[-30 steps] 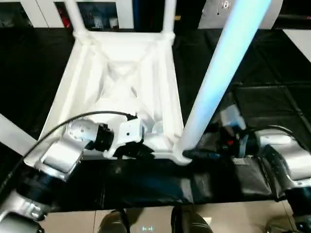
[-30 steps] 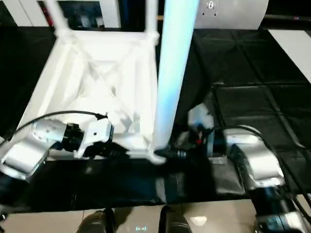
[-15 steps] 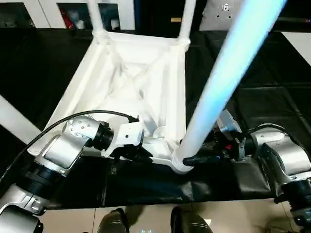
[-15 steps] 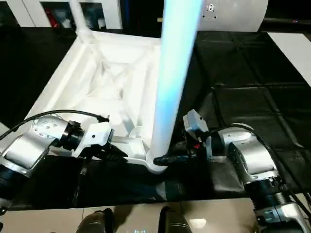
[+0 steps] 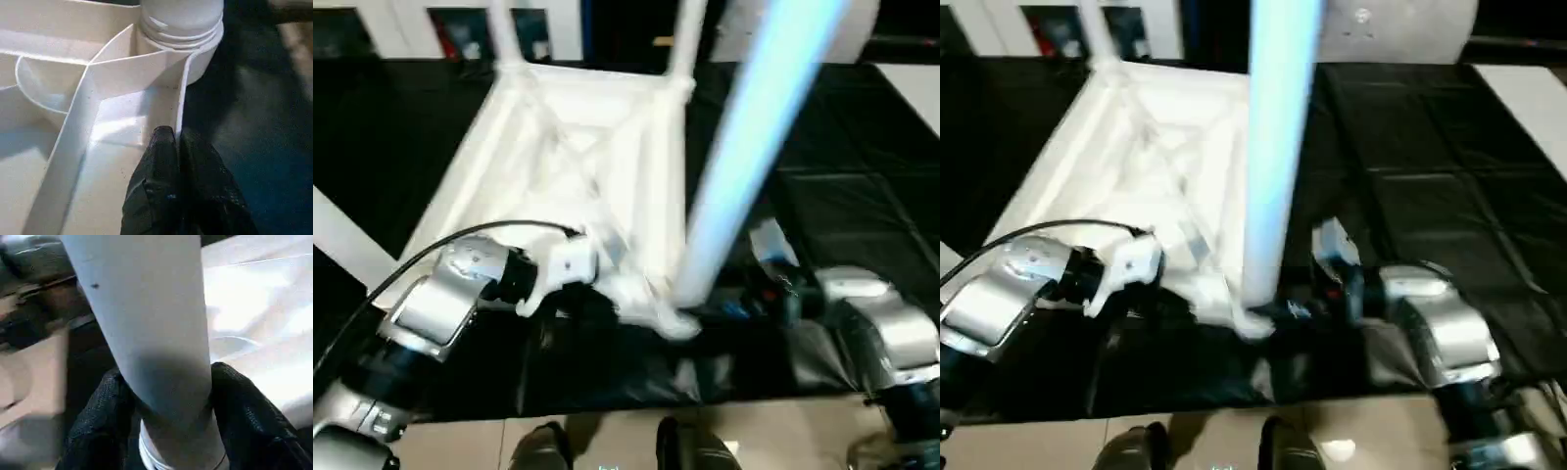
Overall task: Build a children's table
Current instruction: Rotate leg to tighten
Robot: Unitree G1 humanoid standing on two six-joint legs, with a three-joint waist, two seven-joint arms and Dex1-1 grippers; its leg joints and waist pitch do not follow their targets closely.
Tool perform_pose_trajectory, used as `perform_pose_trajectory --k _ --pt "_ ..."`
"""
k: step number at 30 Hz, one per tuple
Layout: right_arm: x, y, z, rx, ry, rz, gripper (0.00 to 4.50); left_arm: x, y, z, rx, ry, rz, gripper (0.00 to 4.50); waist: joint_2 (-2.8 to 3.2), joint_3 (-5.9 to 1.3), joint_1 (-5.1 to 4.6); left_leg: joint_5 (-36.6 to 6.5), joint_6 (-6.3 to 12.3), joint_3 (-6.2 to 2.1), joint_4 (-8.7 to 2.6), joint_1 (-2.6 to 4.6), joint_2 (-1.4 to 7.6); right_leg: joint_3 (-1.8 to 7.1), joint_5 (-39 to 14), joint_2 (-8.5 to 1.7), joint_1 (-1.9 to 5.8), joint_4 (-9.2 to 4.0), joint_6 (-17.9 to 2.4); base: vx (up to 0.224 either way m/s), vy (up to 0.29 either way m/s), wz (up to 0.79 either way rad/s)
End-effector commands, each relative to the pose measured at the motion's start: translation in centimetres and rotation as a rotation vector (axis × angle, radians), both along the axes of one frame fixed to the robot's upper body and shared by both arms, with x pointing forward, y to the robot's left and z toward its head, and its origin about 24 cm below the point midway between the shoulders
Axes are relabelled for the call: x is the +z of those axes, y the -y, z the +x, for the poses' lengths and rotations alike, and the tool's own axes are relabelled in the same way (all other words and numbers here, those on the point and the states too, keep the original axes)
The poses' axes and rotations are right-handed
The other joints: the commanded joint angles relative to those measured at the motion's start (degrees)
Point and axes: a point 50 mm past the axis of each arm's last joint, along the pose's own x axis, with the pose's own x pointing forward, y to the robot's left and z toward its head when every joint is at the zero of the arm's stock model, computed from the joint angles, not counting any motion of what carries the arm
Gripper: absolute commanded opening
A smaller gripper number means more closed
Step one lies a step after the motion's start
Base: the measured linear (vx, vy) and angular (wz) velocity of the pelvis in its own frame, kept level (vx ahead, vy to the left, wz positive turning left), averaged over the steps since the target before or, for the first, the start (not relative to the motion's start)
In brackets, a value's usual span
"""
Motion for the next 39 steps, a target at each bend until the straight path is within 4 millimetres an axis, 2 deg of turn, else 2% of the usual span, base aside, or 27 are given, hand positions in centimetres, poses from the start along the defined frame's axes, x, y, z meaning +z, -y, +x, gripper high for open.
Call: perform_pose_trajectory --k 1,3,4,6,7,8,10,11,12,13,14,15,17,18,22,24,25,26,27,28,30,33,34,37,39 --pt "-0.3 -3.0 0.1 -0.052 -0.033 0.037 2.02 -0.1 3.5 -0.7 -0.007 0.006 -0.082 0.0 -0.7 -3.84 -0.06 -13.6 0.88 -1.06 -4.12 0.54 0.95 2.18 -27.6 -3.08 2.99 -4.88 -9.1 0.0 0.0 0.0" --pt "-0.3 -4.3 0.5 -0.188 -0.032 0.056 2.02 -0.2 4.9 -0.5 0.086 0.015 -0.114 0.0 -0.77 -3.68 -0.66 -14.8 0.46 -1.28 -4.21 0.49 0.75 1.98 -30.8 -3.11 2.83 -5.45 -7.5 0.0 0.0 0.0" --pt "-0.3 -4.3 0.5 -0.188 -0.032 0.056 2.01 -0.2 4.9 -0.5 0.086 0.015 -0.114 0.0 -0.77 -3.65 -1.02 -15.2 0.38 -1.26 -4.15 0.6 0.7 2.04 -31.9 -3.08 2.54 -5.7 -6.8 0.0 0.0 0.0" --pt "-0.3 -5.4 0.8 -0.308 -0.042 0.064 2.01 -0.2 6.1 -0.2 0.163 0.024 -0.142 0.0 -0.56 -3.62 -1.14 -15.1 0.82 -1.37 -4.25 0.49 0.62 1.95 -32.1 -3.09 2.6 -5.91 -5.9 0.0 0.0 0.0" --pt "-0.3 -5.9 1.0 -0.376 -0.05 0.068 2.01 -0.2 6.6 0.0 0.201 0.031 -0.153 0.0 -0.49 -3.48 -1.35 -14.8 0.79 -1.08 -4.2 0.65 0.62 2.08 -31.1 -2.78 2.08 -6.1 -5.9 0.0 0.0 0.0" --pt "-0.3 -6.4 1.3 -0.461 -0.054 0.072 2.01 -0.2 7.4 0.4 0.256 0.043 -0.174 0.0 -0.5 -3.73 -1.28 -14.7 0.78 -1.11 -4.1 0.79 0.62 2.06 -30.3 -2.79 2.13 -6.05 -6.0 0.0 0.0 0.0" --pt "-0.1 -7.4 1.8 -0.617 -0.094 0.13 2.01 -0.1 8.8 0.8 0.333 0.066 -0.196 0.0 -0.06 -3.66 -1.33 -14.1 0.64 -0.95 -4.21 0.8 0.67 2.2 -26.5 -2.5 1.86 -5.84 -6.8 0.0 0.0 0.0" --pt "0.0 -7.7 1.9 -0.663 -0.106 0.146 2.01 0.0 9.2 0.9 0.358 0.072 -0.207 0.0 -0.13 -3.72 -1.25 -15.4 0.37 -1.03 -4.27 1.09 0.7 2.04 -26.2 -2.4 1.74 -5.86 -6.9 0.0 0.0 0.0" --pt "0.1 -7.8 1.9 -0.69 -0.108 0.156 2.01 0.1 9.6 1.0 0.38 0.075 -0.219 0.0 0.09 -3.71 -1.32 -15.5 0.2 -1.15 -4.44 0.84 0.67 2.05 -24.3 -2.33 2.07 -5.53 -6.8 0.0 0.0 0.0" --pt "0.2 -7.9 1.9 -0.72 -0.097 0.157 2.69 0.1 10.0 1.1 0.396 0.088 -0.219 0.0 0.07 -3.75 -1.32 -15.6 0.37 -1.01 -4.43 0.96 0.72 2.13 -21.9 -2.17 1.93 -5.58 -6.7 0.0 0.0 0.0" --pt "0.2 -7.9 2.0 -0.739 -0.093 0.158 2.69 0.2 10.2 1.2 0.407 0.098 -0.216 0.0 -0.06 -3.77 -1.29 -15.6 0.56 -0.95 -4.39 1.05 0.63 2.15 -20.9 -2.08 1.92 -5.54 -6.7 0.0 0.0 0.0" --pt "0.2 -7.8 2.0 -0.758 -0.093 0.165 2.76 0.2 10.4 1.3 0.417 0.115 -0.209 0.0 0.13 -3.81 -1.23 -14.9 1.2 -0.9 -4.42 0.84 0.53 2.28 -18.2 -2.13 2.19 -5.35 -7.0 0.0 0.0 0.0" --pt "0.2 -7.5 2.1 -0.774 -0.093 0.169 3.06 0.2 10.5 1.5 0.426 0.117 -0.207 0.0 0.16 -3.83 -1.11 -14.4 1.59 -0.77 -4.34 0.97 0.47 2.34 -16.6 -2.09 2.17 -5.27 -7.4 0.0 0.0 0.0" --pt "0.2 -7.1 2.1 -0.778 -0.086 0.169 3.06 0.2 10.3 1.5 0.423 0.12 -0.201 0.0 0.11 -3.77 -1.01 -13.8 1.93 -0.81 -4.44 0.74 0.42 2.32 -15.4 -2.09 2.45 -5.14 -7.7 0.0 0.0 0.0" --pt "0.3 -4.4 1.9 -0.716 -0.016 0.143 3.52 -0.2 8.5 1.4 0.366 0.116 -0.163 0.0 0.04 -3.67 -0.68 -13.8 2.43 -0.87 -4.53 0.6 0.45 2.26 -16.0 -2.28 2.79 -5.21 -7.8 0.0 0.0 0.0" --pt "0.3 -4.1 1.8 -0.708 -0.009 0.137 3.65 -0.2 8.3 1.4 0.359 0.114 -0.158 0.0 -0.08 -3.7 -0.59 -13.4 2.82 -0.86 -4.5 0.54 0.51 2.32 -15.9 -2.38 2.86 -5.19 -7.9 0.0 0.0 0.0" --pt "0.4 -2.9 1.6 -0.663 0.024 0.12 3.65 -0.4 7.6 1.2 0.326 0.109 -0.143 0.0 0.02 -3.71 -0.59 -13.1 2.91 -0.81 -4.48 0.56 0.57 2.35 -15.7 -2.44 2.77 -5.2 -8.3 0.0 0.0 0.0" --pt "0.5 -2.6 1.6 -0.65 0.032 0.115 3.8 -0.4 7.4 1.1 0.316 0.108 -0.139 0.0 -0.12 -3.86 -0.45 -12.5 2.93 -0.94 -4.43 0.51 0.54 2.27 -15.3 -2.48 3.1 -5.08 -8.4 0.0 0.0 0.0" --pt "0.7 -1.6 1.4 -0.585 0.055 0.1 3.94 -0.5 6.8 0.8 0.255 0.107 -0.131 0.0 -0.02 -3.97 -0.36 -11.3 3.51 -0.91 -4.31 0.49 0.5 2.31 -13.4 -2.44 3.28 -4.81 -9.1 0.0 0.0 0.0" --pt "0.7 -1.5 1.4 -0.58 0.057 0.099 4.04 -0.6 6.8 0.8 0.252 0.106 -0.129 0.0 -0.04 -3.89 -0.43 -11.1 4.0 -0.83 -4.32 0.44 0.55 2.35 -12.6 -2.43 3.25 -4.84 -9.5 0.0 0.0 0.0" --pt "1.2 -0.3 1.1 -0.466 0.093 0.08 4.04 -0.9 5.7 0.4 0.198 0.086 -0.097 0.0 0.02 -4.0 -0.39 -10.0 5.01 -0.72 -4.15 0.43 0.68 2.34 -10.9 -2.56 3.27 -4.58 -11.2 0.0 0.0 0.0" --pt "1.7 1.1 0.4 -0.267 0.123 0.033 4.04 -1.2 4.2 0.2 0.118 0.058 -0.059 0.0 -0.14 -3.91 -0.16 -9.6 6.02 -0.58 -4.08 0.62 0.87 2.34 -11.0 -2.53 3.32 -4.55 -12.3 0.0 0.0 0.0" --pt "1.7 1.1 0.4 -0.267 0.123 0.033 4.04 -1.2 4.2 0.2 0.118 0.058 -0.059 0.0 -0.1 -3.8 -0.08 -9.8 6.1 -0.6 -4.14 0.65 0.92 2.34 -11.3 -2.54 3.25 -4.51 -12.5 0.0 0.0 0.0" --pt "2.0 1.9 0.0 -0.12 0.128 0.014 4.04 -1.1 3.0 0.1 0.027 0.054 -0.023 0.0 -0.16 -3.74 0.13 -10.8 6.07 -0.57 -4.18 0.85 1.05 2.32 -13.8 -2.67 2.98 -4.74 -12.6 0.0 0.0 0.0" --pt "2.1 2.2 -0.4 -0.017 0.103 0.013 4.04 -1.1 2.4 -0.3 -0.048 0.026 -0.011 0.0 -0.16 -3.79 0.23 -10.7 5.99 -0.62 -4.16 0.86 1.08 2.35 -14.0 -2.73 3.08 -4.59 -12.9 0.0 0.0 0.0"
